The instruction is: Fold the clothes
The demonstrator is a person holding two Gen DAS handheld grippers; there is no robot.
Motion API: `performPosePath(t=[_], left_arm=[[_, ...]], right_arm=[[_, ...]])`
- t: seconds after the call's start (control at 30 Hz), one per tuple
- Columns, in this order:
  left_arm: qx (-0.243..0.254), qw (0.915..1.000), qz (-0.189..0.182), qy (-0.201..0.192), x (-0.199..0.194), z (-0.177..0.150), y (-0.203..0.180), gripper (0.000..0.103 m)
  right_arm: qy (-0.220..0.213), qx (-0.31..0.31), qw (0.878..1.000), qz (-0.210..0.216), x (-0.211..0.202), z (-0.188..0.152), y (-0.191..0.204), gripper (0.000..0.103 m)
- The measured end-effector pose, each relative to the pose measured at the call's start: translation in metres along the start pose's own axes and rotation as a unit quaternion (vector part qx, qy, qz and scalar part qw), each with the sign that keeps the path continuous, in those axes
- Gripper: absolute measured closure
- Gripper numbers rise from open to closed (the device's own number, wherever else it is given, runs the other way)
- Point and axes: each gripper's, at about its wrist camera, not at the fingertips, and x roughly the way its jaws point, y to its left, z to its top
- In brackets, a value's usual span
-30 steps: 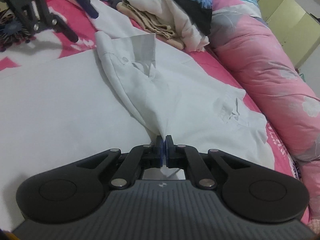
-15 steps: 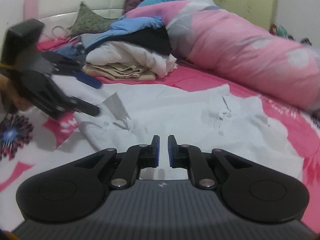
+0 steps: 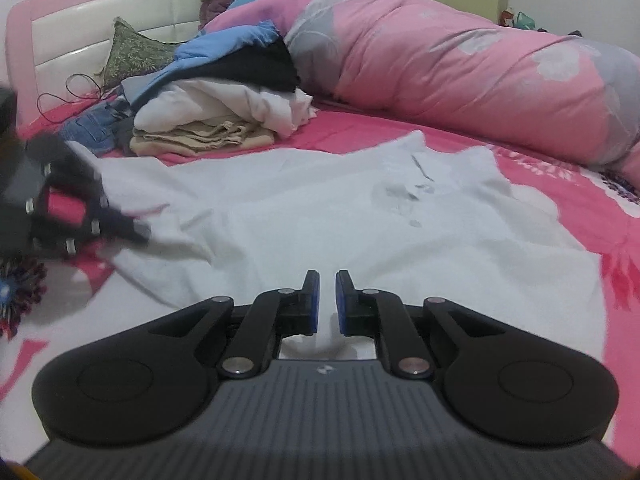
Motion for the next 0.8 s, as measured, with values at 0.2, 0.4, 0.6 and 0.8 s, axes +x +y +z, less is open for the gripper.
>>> performPosePath(t=[0.2,0.4,0.6,0.8], left_arm=[[-0.046,0.9989,0.01,-0.007,-0.011,-0.012,0.011,0.055],[-0.102,0.9945,0.016,-0.019,-0.039,-0.029,0.021,0.048],[-0.207,0.9777,0.024,-0.025,-0.066,-0.045,0.028,0.036],[-0.369,0.9281,0.039,-0.031,-0.104,-0.08,0.043,0.028]], right_arm=[[0.051,-0.04,0.998,0.008,0.062,0.003,0.034,0.095],[0.046,-0.02,0.998,-0.024,0.06,0.011,0.034,0.094],[0.026,0.008,0.999,-0.042,0.038,0.006,0.032,0.094],[0.058,0.044,0.995,-0.062,0.066,-0.002,0.036,0.081]])
